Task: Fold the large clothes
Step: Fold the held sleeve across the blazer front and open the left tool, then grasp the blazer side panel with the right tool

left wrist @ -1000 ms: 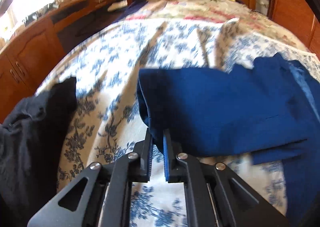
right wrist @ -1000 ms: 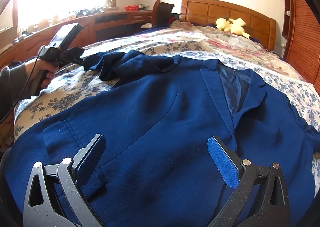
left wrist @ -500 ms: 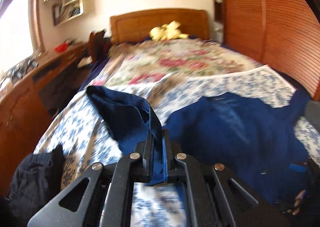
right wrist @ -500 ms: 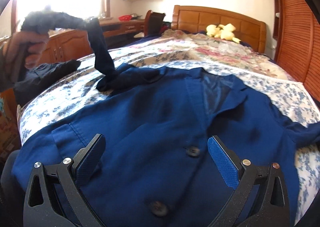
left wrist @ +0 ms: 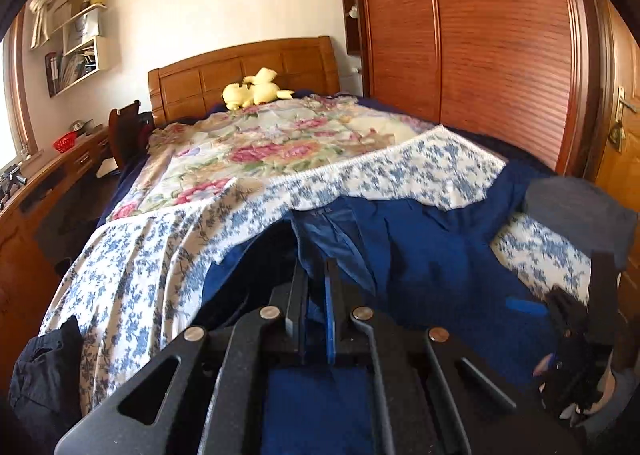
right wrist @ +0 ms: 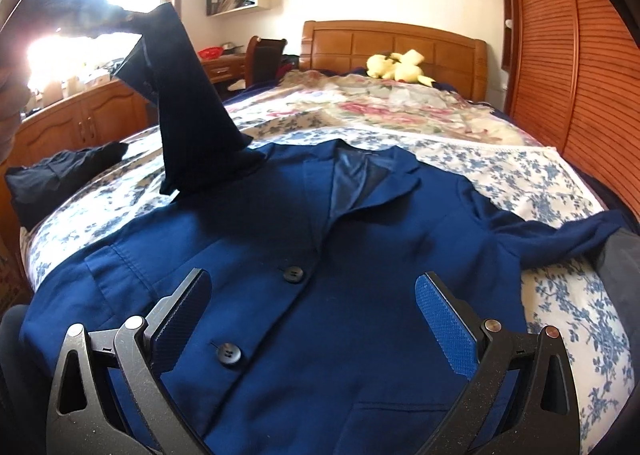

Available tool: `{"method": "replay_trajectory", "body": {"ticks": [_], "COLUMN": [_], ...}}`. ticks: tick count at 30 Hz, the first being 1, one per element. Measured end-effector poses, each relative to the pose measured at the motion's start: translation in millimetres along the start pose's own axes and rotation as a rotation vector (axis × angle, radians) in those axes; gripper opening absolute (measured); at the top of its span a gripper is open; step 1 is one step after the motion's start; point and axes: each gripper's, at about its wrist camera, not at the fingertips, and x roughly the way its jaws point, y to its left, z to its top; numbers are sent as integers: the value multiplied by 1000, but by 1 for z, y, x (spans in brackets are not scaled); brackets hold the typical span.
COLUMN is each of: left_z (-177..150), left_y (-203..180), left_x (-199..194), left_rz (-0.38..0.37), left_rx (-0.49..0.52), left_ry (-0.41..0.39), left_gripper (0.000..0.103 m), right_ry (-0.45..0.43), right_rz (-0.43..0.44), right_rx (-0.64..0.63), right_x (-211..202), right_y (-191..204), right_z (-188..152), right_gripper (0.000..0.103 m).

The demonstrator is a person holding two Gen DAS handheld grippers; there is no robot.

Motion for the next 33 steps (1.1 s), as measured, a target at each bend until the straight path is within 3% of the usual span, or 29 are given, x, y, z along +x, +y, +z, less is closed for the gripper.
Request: {"method": "replay_trajectory", "body": {"ticks": [7, 12, 18, 29, 33], "left_z": [-38, -75, -119, -167, -181], "left_y": [-13, -7, 11, 46, 57], "left_x": [-1, -3, -16, -51, -63], "left_rz": [-1, 6, 2, 108, 128], "left_rx": [11, -45, -147, -190, -212], "left_ry": [42, 49, 60, 63, 52], "left_gripper": [10, 13, 24, 27, 28], "right_ry": [5, 13, 45, 109, 142], "right_rz": [2, 30, 59, 147, 207], "right_rx": [-1, -8, -36, -93, -123], "right_x": [-7, -4, 8, 43, 56], "right_y": [0, 9, 24, 69, 88], "right_z": [3, 8, 9, 1, -2], "right_gripper": [103, 103, 103, 103, 98]}}
